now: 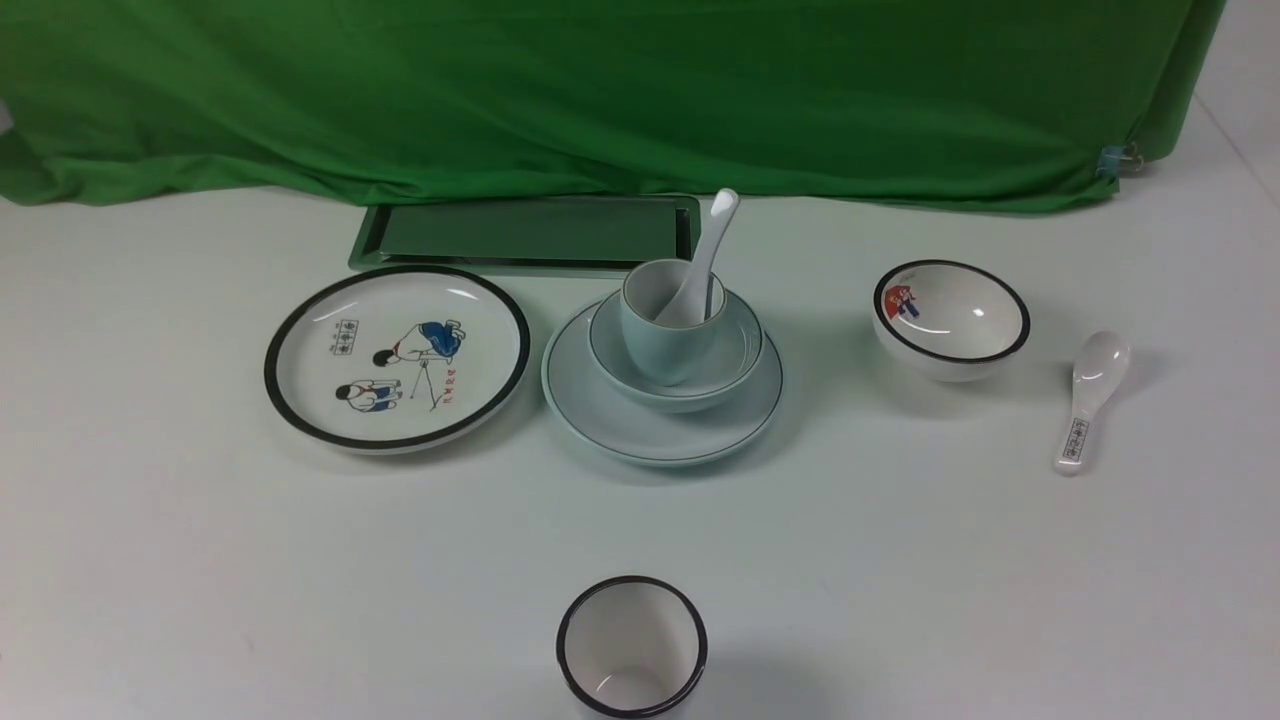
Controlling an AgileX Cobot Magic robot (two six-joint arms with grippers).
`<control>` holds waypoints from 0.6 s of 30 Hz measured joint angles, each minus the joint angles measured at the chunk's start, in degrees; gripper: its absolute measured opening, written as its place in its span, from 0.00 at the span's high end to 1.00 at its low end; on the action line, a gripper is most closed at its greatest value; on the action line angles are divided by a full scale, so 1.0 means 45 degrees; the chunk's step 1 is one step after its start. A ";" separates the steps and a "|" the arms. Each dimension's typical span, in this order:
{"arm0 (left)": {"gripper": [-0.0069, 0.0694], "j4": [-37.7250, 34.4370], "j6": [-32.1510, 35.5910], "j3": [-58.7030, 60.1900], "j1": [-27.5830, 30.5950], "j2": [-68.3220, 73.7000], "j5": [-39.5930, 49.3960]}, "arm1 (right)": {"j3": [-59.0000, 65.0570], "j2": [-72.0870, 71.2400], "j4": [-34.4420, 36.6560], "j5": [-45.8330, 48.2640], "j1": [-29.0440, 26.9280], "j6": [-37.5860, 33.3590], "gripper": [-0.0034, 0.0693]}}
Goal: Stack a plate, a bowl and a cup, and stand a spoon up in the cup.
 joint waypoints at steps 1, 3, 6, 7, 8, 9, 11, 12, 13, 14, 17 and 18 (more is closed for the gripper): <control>0.95 0.0000 0.0000 0.0000 0.0000 0.0000 0.0000 | 0.0000 0.0000 0.0000 0.0000 0.0000 0.0000 0.72; 0.95 0.0000 0.0000 0.0000 0.0000 0.0000 0.0000 | 0.0000 0.0000 0.0000 0.0000 0.0000 0.0000 0.71; 0.95 0.0013 0.0000 0.0000 0.0000 0.0000 0.0014 | 0.0000 0.0000 0.0000 0.0000 0.0000 0.0000 0.70; 0.95 0.0012 0.0000 0.0000 0.0000 0.0000 0.0014 | 0.0000 0.0000 0.0000 0.0000 0.0000 0.0000 0.70; 0.95 0.0012 0.0000 0.0000 0.0000 0.0000 0.0040 | 0.0000 0.0000 0.0000 0.0000 0.0000 0.0000 0.69; 0.95 0.0012 0.0000 0.0000 -0.0055 0.0000 0.0040 | 0.0000 0.0000 0.0000 0.0000 0.0000 0.0000 0.68; 0.95 0.0012 0.0000 0.0000 -0.0255 0.0000 0.0040 | 0.0000 0.0000 0.0000 0.0000 0.0000 0.0000 0.67; 0.95 0.0012 0.0000 0.0000 -0.0290 0.0000 0.0040 | 0.0000 0.0000 0.0000 0.0000 0.0000 0.0000 0.67; 0.95 0.0012 0.0000 0.0000 -0.0477 0.0000 0.0040 | 0.0000 0.0000 0.0000 0.0000 0.0000 0.0000 0.66; 0.95 0.0012 0.0000 0.0000 -0.0641 0.0000 0.0040 | 0.0000 0.0000 0.0000 0.0000 0.0000 0.0000 0.66; 0.95 0.0012 0.0000 0.0000 -0.0812 0.0000 0.0046 | 0.0000 0.0000 0.0000 0.0000 0.0000 0.0000 0.64; 0.95 0.0012 0.0000 0.0000 -0.0812 0.0000 0.0046 | 0.0000 0.0000 0.0000 0.0000 0.0000 0.0000 0.64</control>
